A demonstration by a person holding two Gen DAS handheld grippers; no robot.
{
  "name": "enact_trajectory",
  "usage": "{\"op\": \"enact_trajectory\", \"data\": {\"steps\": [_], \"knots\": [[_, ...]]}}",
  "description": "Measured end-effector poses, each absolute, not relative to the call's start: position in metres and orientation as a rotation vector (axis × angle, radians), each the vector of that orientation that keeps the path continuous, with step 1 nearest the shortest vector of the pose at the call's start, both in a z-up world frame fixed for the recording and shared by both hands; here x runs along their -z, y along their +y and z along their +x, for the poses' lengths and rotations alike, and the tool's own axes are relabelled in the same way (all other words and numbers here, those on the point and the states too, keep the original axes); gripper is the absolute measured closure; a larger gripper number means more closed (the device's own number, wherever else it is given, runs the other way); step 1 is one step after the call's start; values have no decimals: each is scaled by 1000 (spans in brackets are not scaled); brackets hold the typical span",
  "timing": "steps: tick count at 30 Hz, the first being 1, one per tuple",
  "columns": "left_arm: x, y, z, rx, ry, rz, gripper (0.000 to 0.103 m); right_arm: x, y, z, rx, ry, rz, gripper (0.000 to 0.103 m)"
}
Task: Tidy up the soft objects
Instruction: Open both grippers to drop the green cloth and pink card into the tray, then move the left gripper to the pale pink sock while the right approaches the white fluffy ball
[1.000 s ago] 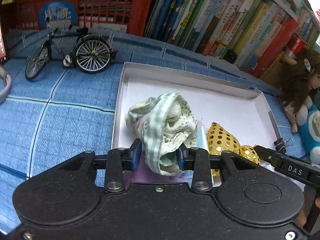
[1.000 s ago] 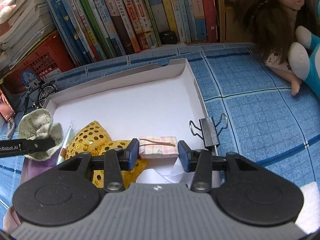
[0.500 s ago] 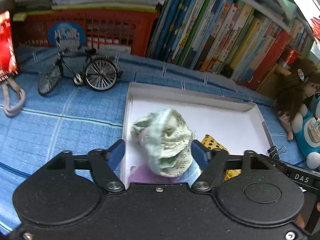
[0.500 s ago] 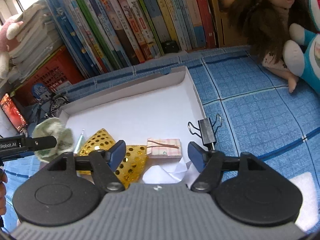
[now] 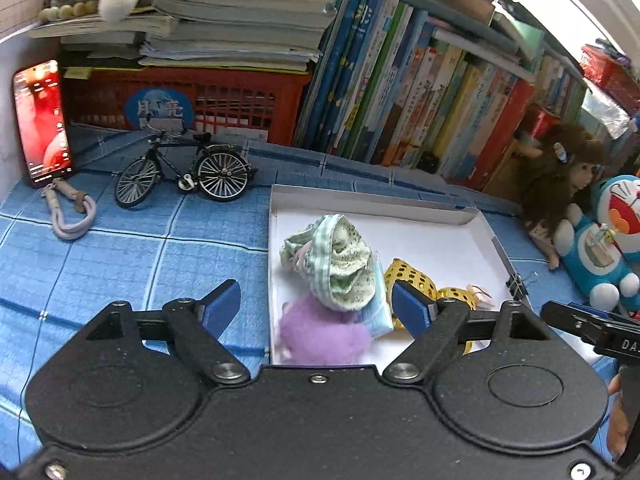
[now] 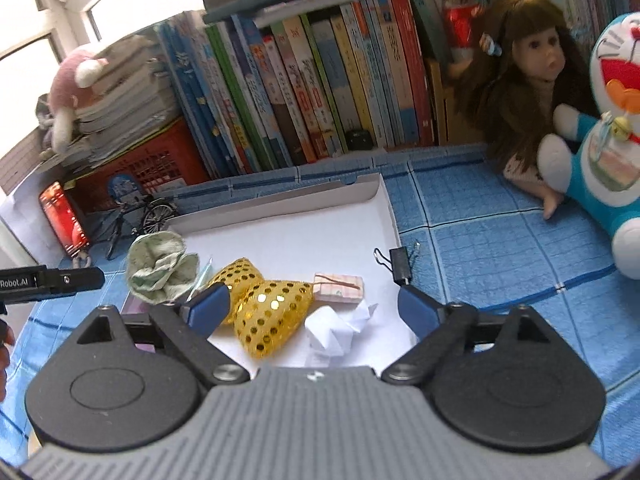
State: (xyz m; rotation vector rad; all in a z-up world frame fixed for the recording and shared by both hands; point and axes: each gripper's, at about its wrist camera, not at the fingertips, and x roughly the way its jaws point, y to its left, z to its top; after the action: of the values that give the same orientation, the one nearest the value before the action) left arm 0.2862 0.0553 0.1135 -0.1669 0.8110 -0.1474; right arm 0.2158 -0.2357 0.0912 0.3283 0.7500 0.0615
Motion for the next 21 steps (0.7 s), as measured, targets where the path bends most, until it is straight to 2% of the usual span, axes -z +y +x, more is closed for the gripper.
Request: {"op": "enact_trajectory", "data": {"steps": [7, 21], "knots": [[-117, 76, 247, 152, 766, -179, 21, -102, -237, 176, -71, 693, 255, 1], [-109, 105, 171, 159, 691, -175, 20, -97, -232, 116, -69, 604, 158, 0]]}}
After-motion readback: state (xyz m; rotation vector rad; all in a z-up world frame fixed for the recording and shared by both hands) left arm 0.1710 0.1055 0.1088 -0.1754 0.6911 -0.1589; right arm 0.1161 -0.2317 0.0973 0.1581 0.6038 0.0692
